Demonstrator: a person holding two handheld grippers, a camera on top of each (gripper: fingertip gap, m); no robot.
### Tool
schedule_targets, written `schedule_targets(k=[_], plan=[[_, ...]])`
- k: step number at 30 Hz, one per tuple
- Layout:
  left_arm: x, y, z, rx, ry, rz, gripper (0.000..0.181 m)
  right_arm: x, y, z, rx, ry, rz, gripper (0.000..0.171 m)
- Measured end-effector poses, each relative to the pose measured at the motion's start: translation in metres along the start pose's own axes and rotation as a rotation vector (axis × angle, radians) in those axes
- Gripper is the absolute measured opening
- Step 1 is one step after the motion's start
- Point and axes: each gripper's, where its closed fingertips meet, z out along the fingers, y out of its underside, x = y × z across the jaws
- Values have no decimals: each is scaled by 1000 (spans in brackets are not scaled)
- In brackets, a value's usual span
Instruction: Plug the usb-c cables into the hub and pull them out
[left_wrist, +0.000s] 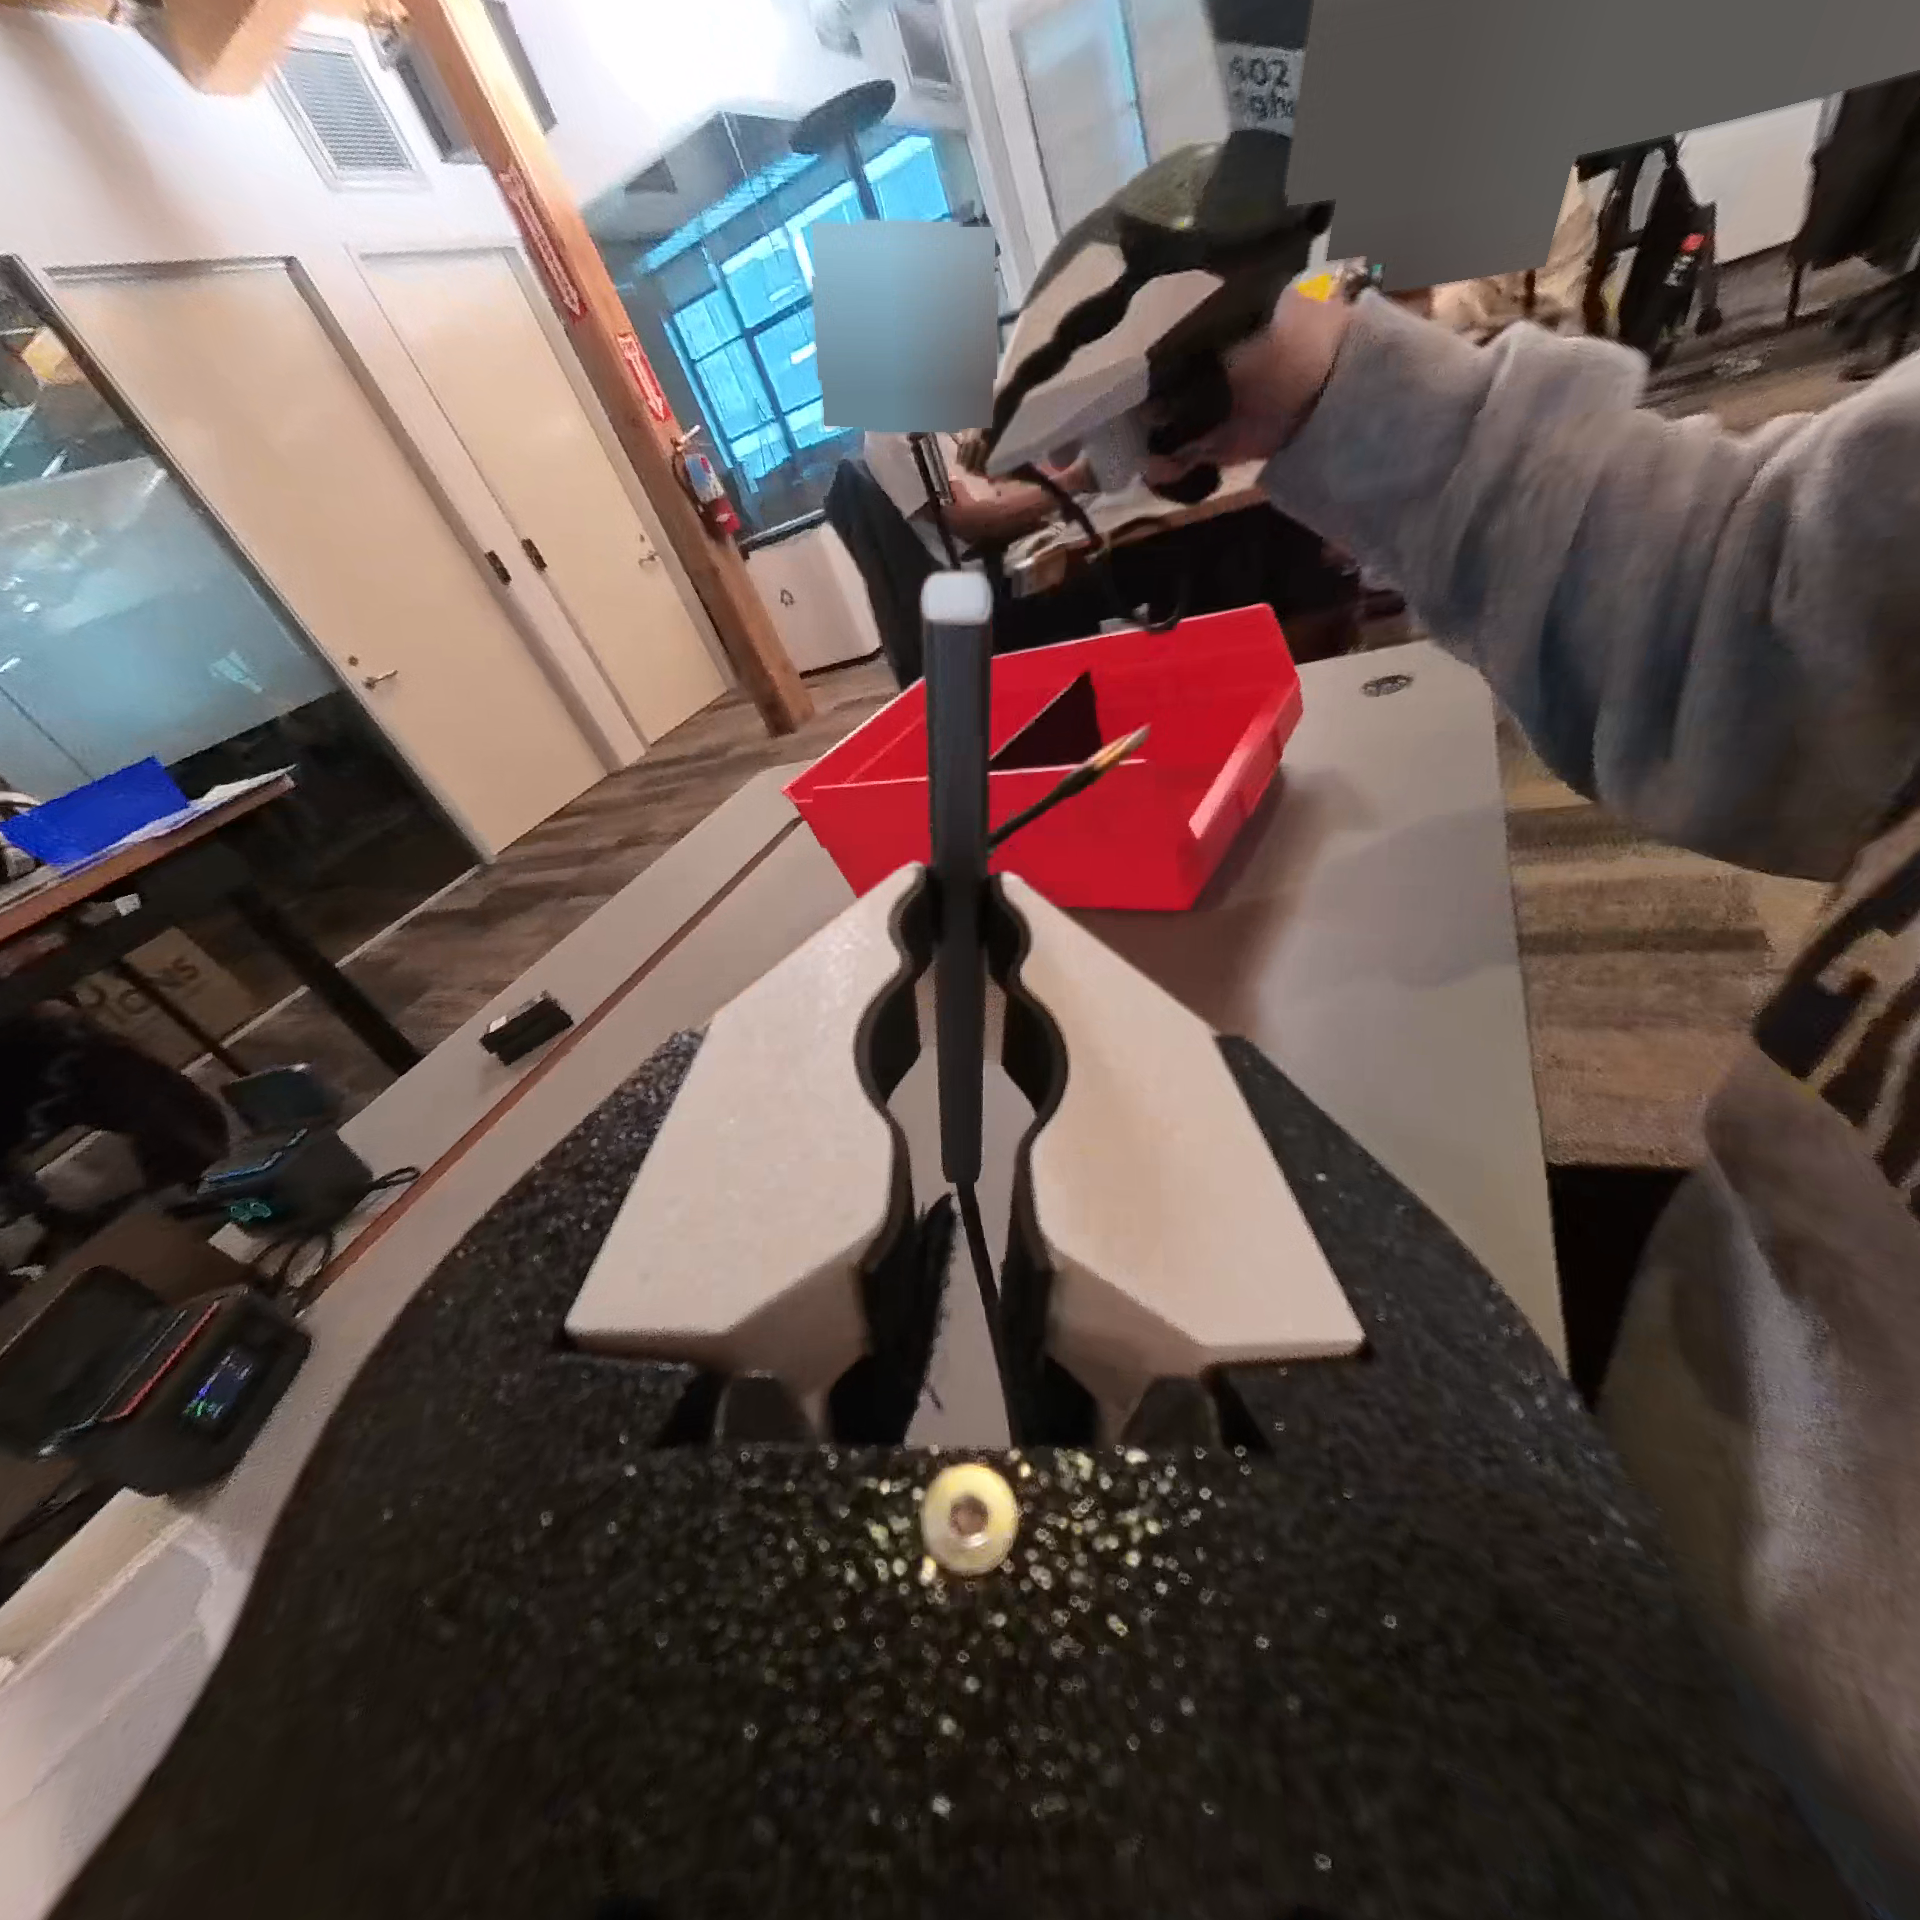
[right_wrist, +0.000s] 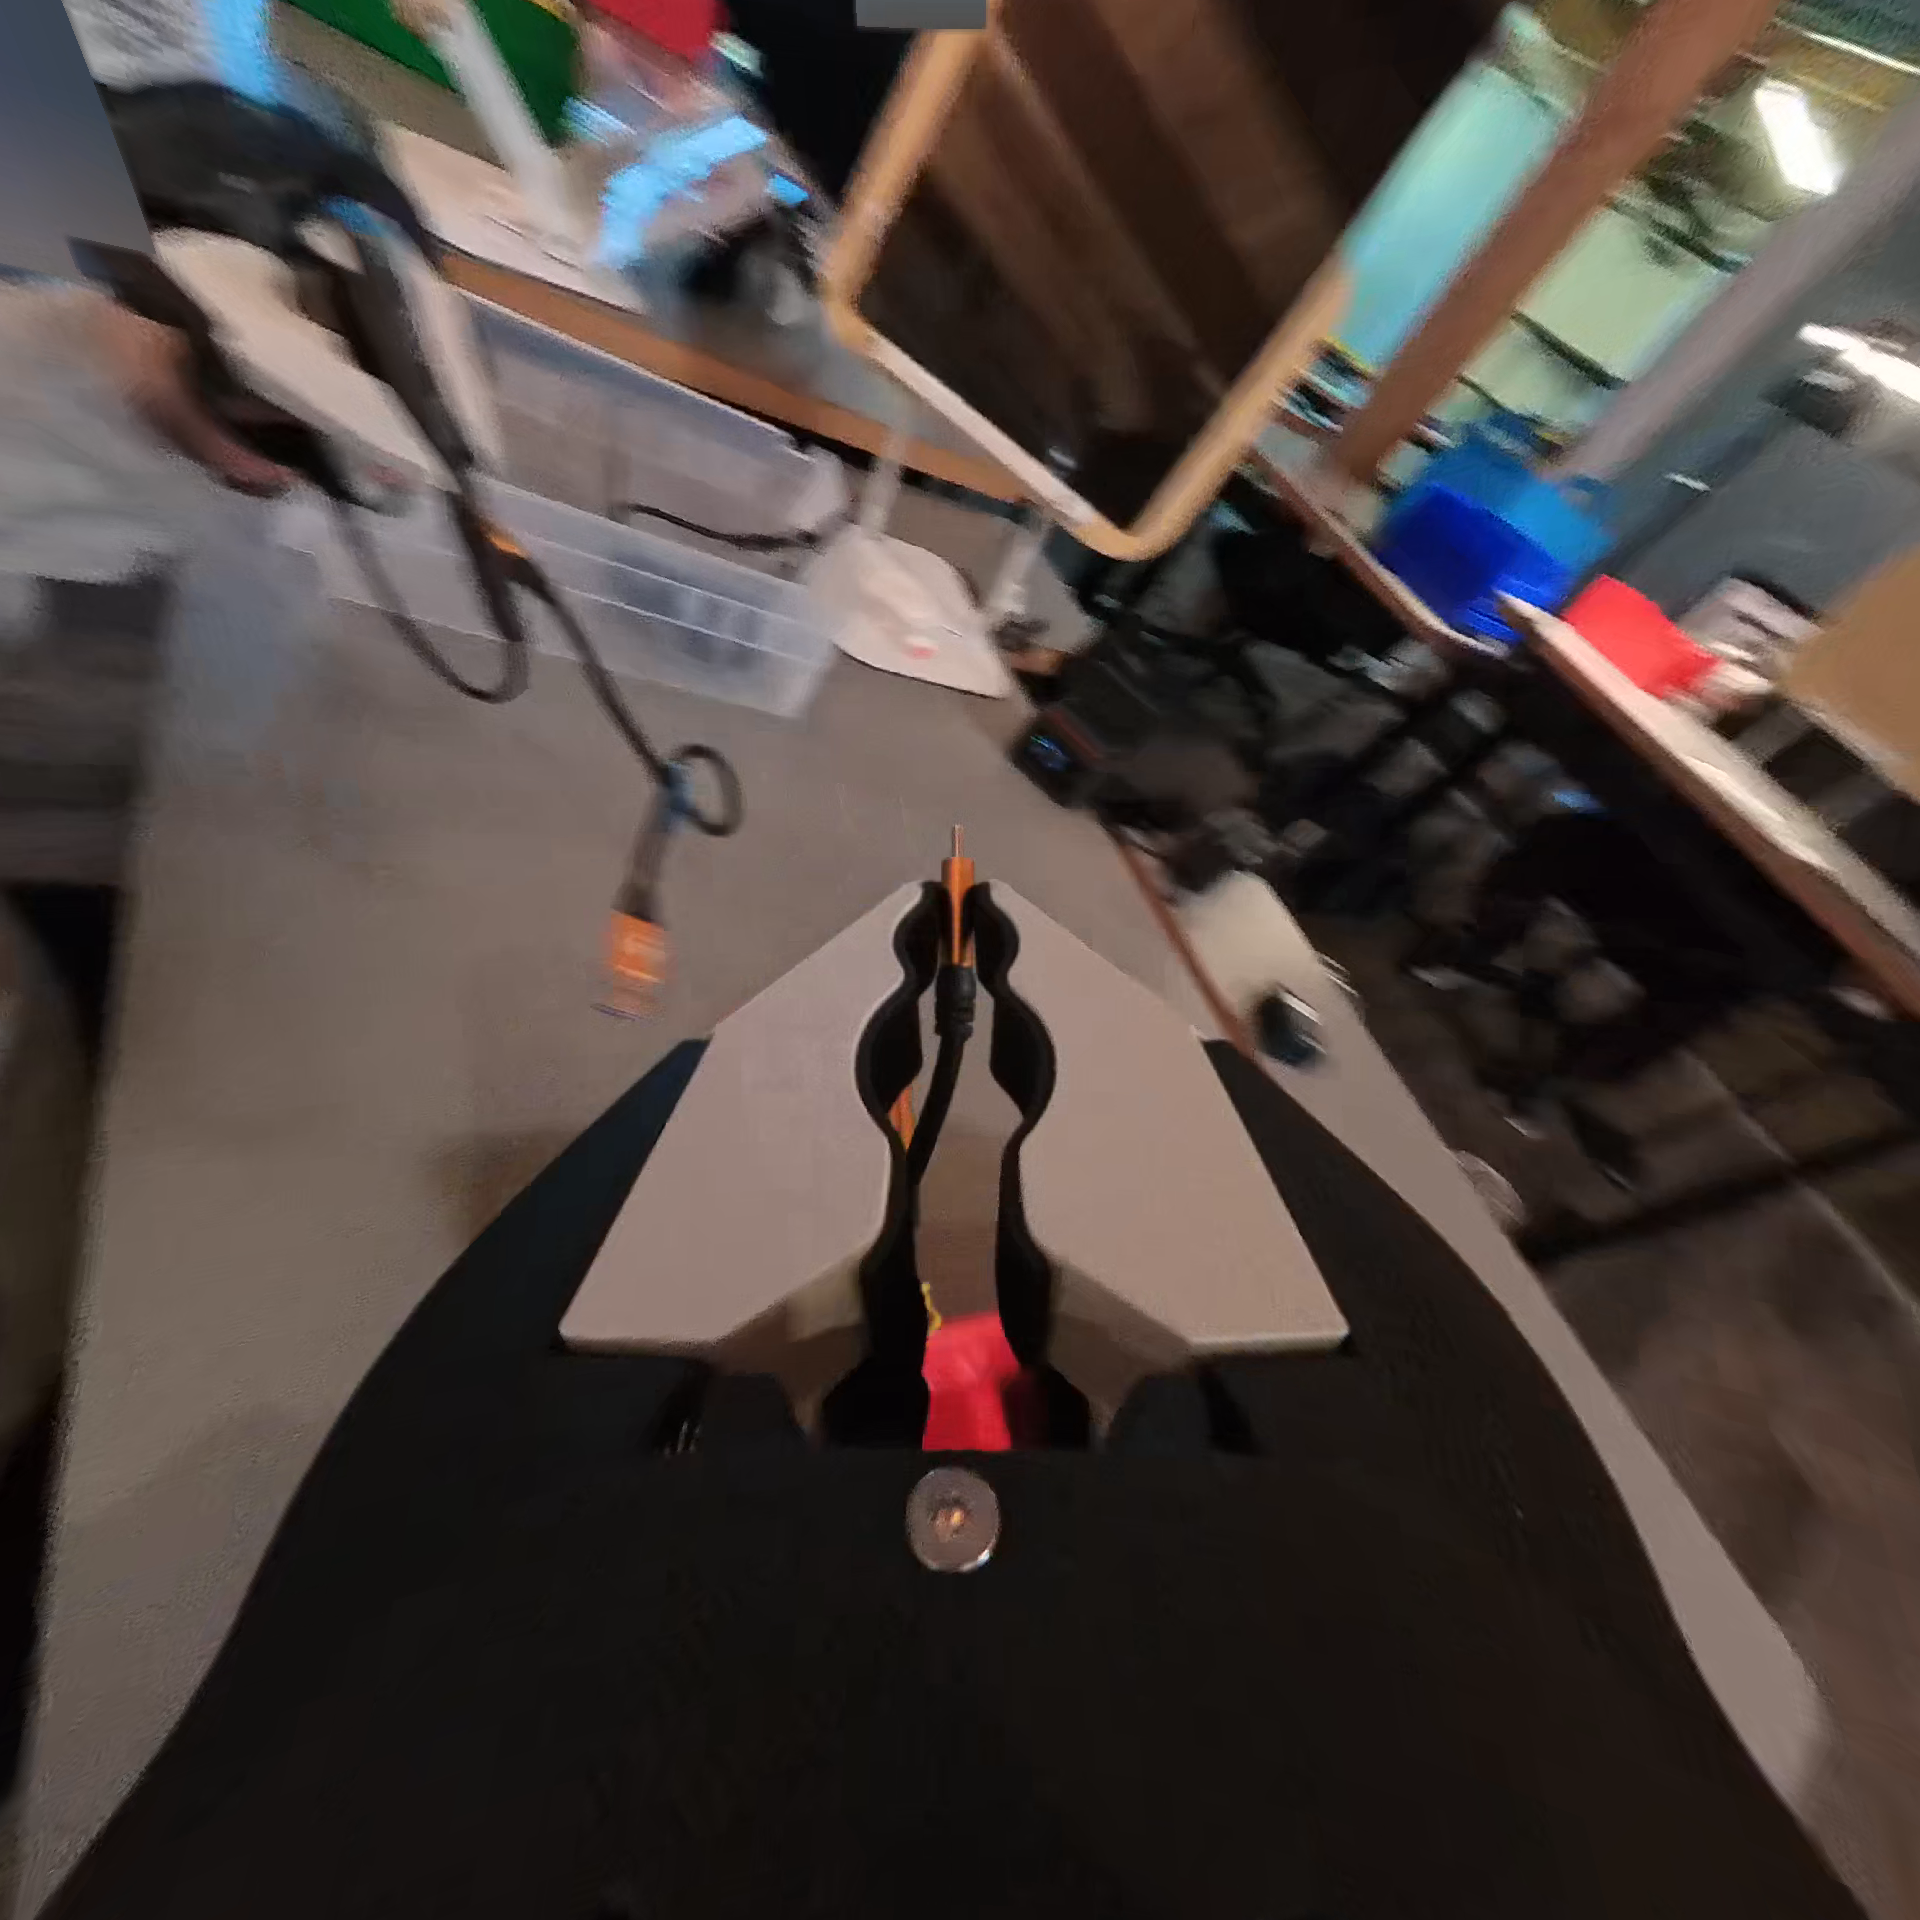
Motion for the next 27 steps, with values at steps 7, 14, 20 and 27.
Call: schedule_targets(k=[7, 14, 20, 27], plan=[[-19, -15, 16, 168, -144, -193, 7, 48, 89, -31, -313, 215, 86, 5], [-25, -15, 35, 222, -118, -273, 7, 35, 162, -21, -549, 187, 142, 26], [-12, 4, 49, 155, -6, -223, 7, -18, -9, 7, 92, 130, 110, 38], [28, 17, 58, 92, 180, -72, 7, -150, 14, 103, -235, -328, -230, 42]])
